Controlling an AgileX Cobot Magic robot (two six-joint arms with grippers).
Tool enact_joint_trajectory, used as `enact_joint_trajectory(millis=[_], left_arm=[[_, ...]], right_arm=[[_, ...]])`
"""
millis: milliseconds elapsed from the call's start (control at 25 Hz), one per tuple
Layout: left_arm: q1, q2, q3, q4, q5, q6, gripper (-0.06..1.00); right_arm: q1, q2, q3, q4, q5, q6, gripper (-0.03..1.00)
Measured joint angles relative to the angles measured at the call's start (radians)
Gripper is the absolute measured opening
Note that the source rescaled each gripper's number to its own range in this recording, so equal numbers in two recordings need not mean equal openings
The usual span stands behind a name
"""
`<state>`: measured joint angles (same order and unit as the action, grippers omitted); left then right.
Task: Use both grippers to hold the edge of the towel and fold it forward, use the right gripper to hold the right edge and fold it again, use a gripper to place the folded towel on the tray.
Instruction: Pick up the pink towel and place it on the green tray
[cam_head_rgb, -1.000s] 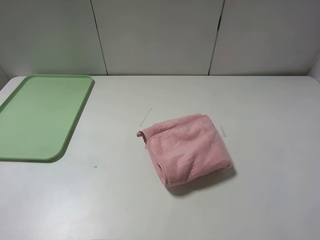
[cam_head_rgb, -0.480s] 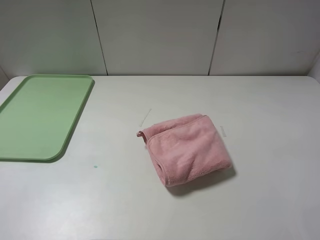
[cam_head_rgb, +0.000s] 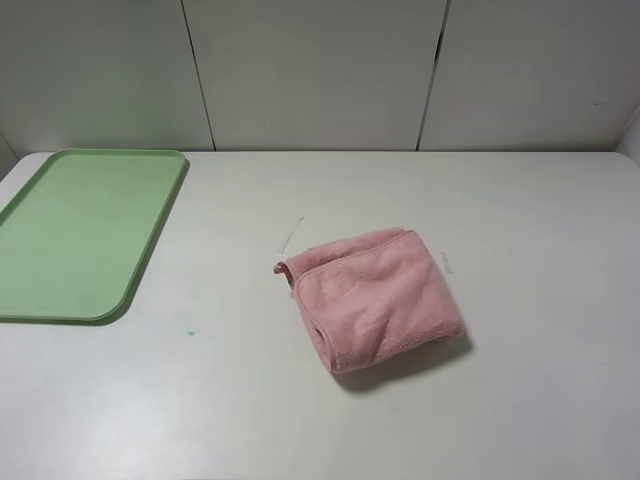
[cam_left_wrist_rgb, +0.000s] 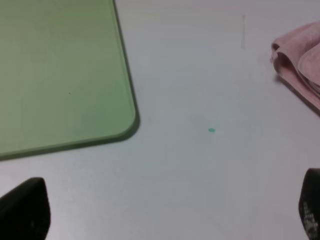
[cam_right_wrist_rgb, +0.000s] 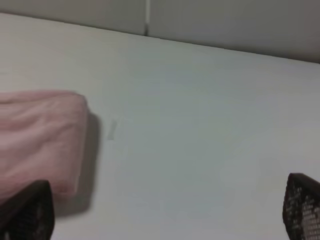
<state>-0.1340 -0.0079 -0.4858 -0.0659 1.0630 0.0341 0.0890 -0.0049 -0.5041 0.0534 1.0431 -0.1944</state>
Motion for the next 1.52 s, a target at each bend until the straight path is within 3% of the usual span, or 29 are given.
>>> enact_joint_trajectory(millis=[1520], left_arm=[[0.000, 0.000, 0.000, 0.000, 0.000, 0.000, 1.00]], right_arm=[[0.000, 0.000, 0.000, 0.003, -0.005, -0.006, 1.00]])
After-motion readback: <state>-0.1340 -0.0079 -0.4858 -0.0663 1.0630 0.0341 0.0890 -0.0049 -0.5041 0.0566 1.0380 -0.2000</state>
